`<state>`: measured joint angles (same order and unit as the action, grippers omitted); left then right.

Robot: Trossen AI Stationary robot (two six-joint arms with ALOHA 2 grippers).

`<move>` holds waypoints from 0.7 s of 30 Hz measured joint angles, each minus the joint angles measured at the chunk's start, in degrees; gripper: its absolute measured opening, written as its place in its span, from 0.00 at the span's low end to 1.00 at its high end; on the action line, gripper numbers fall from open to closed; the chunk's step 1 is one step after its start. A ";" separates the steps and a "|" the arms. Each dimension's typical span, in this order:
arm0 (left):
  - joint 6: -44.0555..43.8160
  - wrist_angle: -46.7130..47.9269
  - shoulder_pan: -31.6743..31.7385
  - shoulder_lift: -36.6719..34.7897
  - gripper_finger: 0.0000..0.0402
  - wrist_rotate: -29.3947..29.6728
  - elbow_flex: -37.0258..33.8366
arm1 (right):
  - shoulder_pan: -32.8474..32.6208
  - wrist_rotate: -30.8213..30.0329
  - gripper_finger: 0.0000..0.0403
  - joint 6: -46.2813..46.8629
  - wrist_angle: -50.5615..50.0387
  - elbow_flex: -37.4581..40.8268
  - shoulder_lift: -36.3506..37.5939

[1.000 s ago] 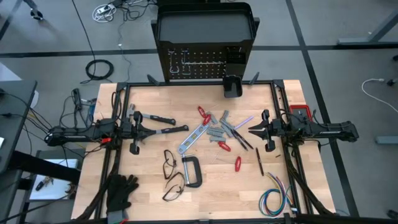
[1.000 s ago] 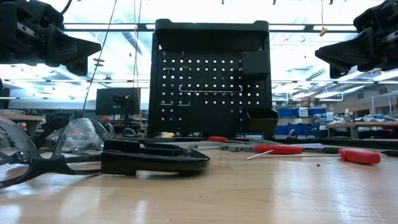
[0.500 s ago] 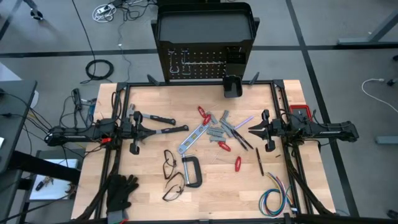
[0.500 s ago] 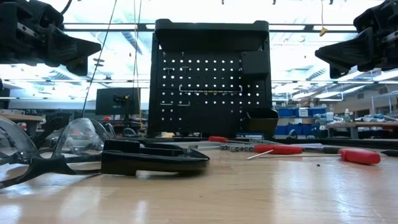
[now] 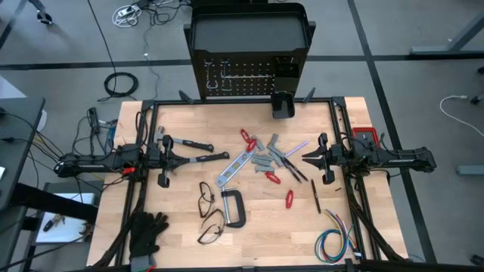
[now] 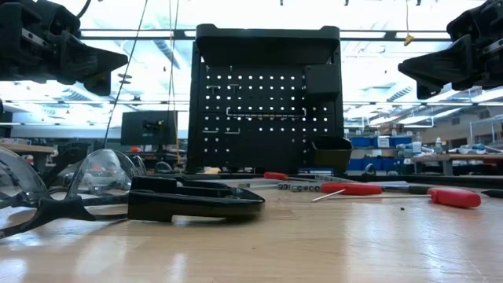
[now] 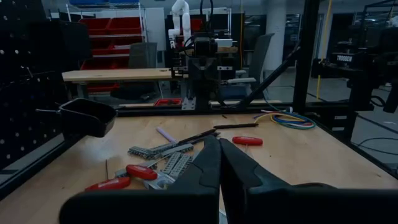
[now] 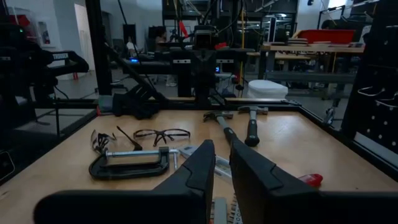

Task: Hang tools onto peg board

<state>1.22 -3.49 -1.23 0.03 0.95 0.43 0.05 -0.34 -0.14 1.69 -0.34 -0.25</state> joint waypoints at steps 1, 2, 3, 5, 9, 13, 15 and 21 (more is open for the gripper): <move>-0.01 0.01 -0.02 0.00 0.01 0.00 0.00 | 0.00 -0.01 0.16 0.00 -0.02 -0.01 -0.01; 0.01 0.00 -0.01 -0.02 0.01 0.00 0.00 | 0.00 -0.01 0.16 0.00 -0.02 -0.01 -0.01; 0.00 0.00 -0.01 -0.01 0.01 -0.01 0.00 | 0.00 -0.02 0.16 0.00 -0.02 0.00 0.00; 0.01 0.02 0.00 -0.01 0.01 0.00 0.00 | 0.00 -0.02 0.15 0.00 -0.02 0.00 -0.02; 0.01 0.00 -0.02 -0.02 0.01 0.00 0.00 | 0.00 0.00 0.16 0.00 -0.02 -0.02 -0.02; 0.01 0.01 0.00 0.00 0.01 -0.01 0.00 | -0.01 -0.02 0.16 0.00 -0.02 0.00 0.00; 0.01 0.00 0.00 -0.01 0.01 0.00 0.00 | -0.01 -0.01 0.15 0.00 -0.01 -0.02 -0.02; -0.15 -1.28 -0.02 0.01 0.01 -0.01 0.00 | 0.00 -0.77 0.16 -1.12 0.13 0.00 -0.01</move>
<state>1.07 -4.77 -1.26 0.03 0.94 0.43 0.05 -1.11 -1.26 1.82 -0.34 -0.26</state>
